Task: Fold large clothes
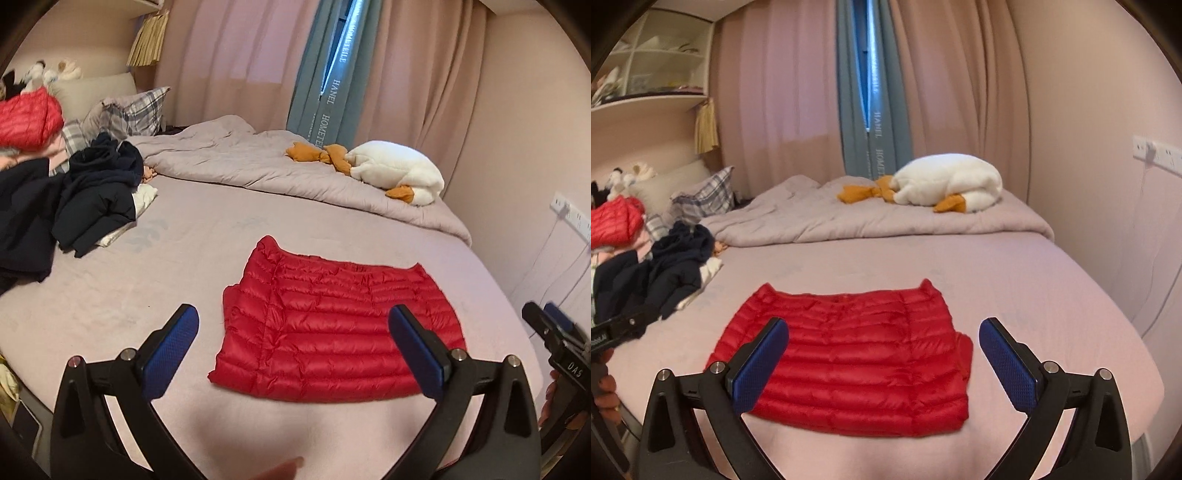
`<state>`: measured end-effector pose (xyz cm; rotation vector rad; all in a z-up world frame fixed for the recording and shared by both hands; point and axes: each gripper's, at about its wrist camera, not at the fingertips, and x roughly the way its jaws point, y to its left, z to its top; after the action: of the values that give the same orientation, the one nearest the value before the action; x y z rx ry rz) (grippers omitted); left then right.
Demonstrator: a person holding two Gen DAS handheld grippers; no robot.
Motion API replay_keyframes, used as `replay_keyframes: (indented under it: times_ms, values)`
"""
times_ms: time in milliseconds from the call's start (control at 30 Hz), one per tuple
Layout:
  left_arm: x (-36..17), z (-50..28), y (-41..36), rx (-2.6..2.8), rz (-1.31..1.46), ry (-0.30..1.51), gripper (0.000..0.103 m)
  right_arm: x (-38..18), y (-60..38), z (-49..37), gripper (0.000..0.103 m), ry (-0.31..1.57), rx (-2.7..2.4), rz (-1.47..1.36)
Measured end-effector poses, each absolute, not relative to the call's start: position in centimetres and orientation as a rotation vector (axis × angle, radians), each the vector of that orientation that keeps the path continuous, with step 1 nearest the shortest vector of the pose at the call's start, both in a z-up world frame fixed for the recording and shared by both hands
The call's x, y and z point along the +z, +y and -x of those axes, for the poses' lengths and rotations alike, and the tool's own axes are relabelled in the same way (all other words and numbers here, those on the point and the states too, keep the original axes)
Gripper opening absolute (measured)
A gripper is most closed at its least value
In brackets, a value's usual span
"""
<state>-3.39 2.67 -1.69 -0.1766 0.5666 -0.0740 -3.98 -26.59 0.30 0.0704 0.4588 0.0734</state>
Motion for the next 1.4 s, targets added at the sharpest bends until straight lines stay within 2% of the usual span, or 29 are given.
replay_keyframes:
  times_ms: [267, 1400]
  values:
    - [-2.9, 4.1, 1.1, -0.052, 0.08, 0.595, 0.103, -0.6, -24.4, 3.6, 0.102, 0.472, 0.106, -0.028]
    - [-3.8, 4.0, -0.2, -0.176, 0.156, 0.668, 0.103, -1.6, -22.9, 4.3, 0.102, 0.532, 0.085, 0.004]
